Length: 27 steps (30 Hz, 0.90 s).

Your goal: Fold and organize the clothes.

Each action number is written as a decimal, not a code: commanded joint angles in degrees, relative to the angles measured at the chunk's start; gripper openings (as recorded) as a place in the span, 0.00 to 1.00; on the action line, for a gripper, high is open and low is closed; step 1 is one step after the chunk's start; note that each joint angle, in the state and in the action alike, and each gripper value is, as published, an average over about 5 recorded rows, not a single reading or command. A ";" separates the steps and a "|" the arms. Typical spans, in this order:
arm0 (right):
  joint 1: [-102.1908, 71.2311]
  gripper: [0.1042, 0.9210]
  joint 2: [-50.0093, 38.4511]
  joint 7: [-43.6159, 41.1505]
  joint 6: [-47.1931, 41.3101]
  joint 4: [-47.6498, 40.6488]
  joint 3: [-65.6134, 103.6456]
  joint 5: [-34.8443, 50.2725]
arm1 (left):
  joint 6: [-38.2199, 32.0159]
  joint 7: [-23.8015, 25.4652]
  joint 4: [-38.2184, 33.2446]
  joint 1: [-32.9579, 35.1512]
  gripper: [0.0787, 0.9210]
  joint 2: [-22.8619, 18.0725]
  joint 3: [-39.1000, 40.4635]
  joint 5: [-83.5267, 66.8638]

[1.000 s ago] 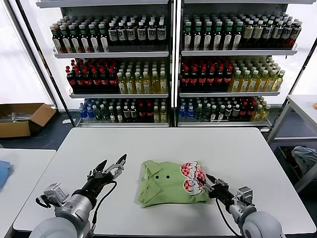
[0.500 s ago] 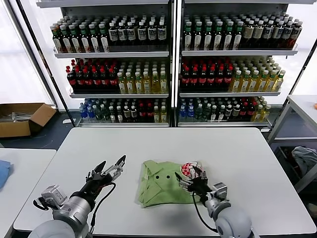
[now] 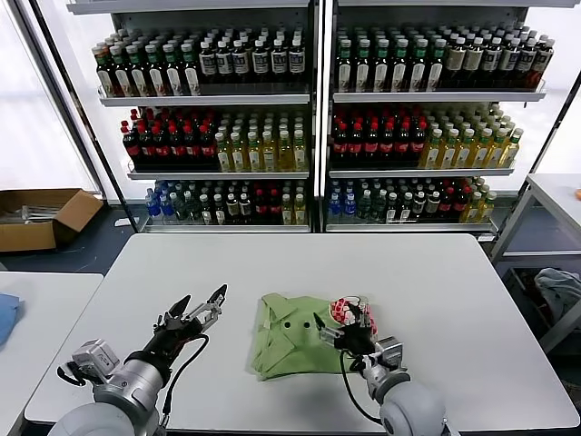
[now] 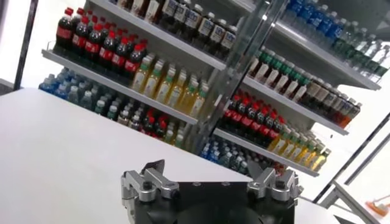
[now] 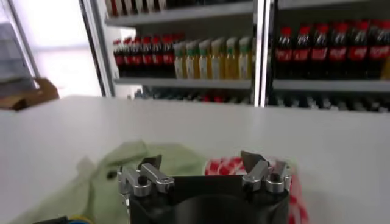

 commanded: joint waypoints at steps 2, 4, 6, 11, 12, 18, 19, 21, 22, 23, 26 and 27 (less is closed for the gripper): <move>-9.62 0.88 -3.09 -3.77 7.31 14.19 23.28 4.76 | -1.73 5.74 1.54 0.16 0.88 0.04 -1.81 7.20; -13.50 0.88 -2.96 -5.31 8.37 14.73 27.93 5.75 | -2.54 8.22 2.18 0.25 0.88 -0.07 -2.48 9.76; -16.85 0.88 -2.22 -7.55 9.50 14.81 32.13 6.79 | -3.60 10.80 2.70 0.51 0.88 -0.27 -3.23 11.68; -22.62 0.88 0.65 -12.99 13.90 13.12 38.79 7.07 | -7.61 18.77 4.22 2.56 0.88 -1.29 -5.60 17.90; -23.67 0.88 1.24 -13.96 14.84 12.85 39.63 7.06 | -8.63 20.50 4.54 3.23 0.88 -1.60 -6.31 19.30; -27.63 0.88 3.55 -16.72 19.32 11.32 39.78 5.16 | -12.08 27.70 5.16 6.90 0.88 -4.33 -10.68 25.16; -27.91 0.88 3.72 -16.75 19.66 11.12 39.40 4.80 | -12.30 28.30 5.19 7.33 0.88 -4.82 -11.18 26.02; -28.35 0.88 4.02 -16.72 19.91 11.03 38.33 4.33 | -13.08 29.28 5.39 8.09 0.88 -5.74 -11.88 28.41; -28.54 0.88 4.25 -16.71 19.97 11.06 37.72 4.06 | -13.59 29.70 5.53 8.37 0.88 -6.13 -12.11 29.77; -28.76 0.88 4.54 -16.71 20.05 11.07 37.08 3.62 | -14.08 30.08 5.66 8.61 0.88 -6.51 -12.28 30.99; -29.48 0.88 5.48 -16.66 20.40 11.12 35.25 2.05 | -15.04 30.76 5.93 9.11 0.88 -7.36 -12.69 32.93; -29.75 0.88 5.72 -16.64 20.55 11.16 34.77 1.50 | -15.18 30.85 6.00 9.23 0.88 -7.53 -12.82 33.04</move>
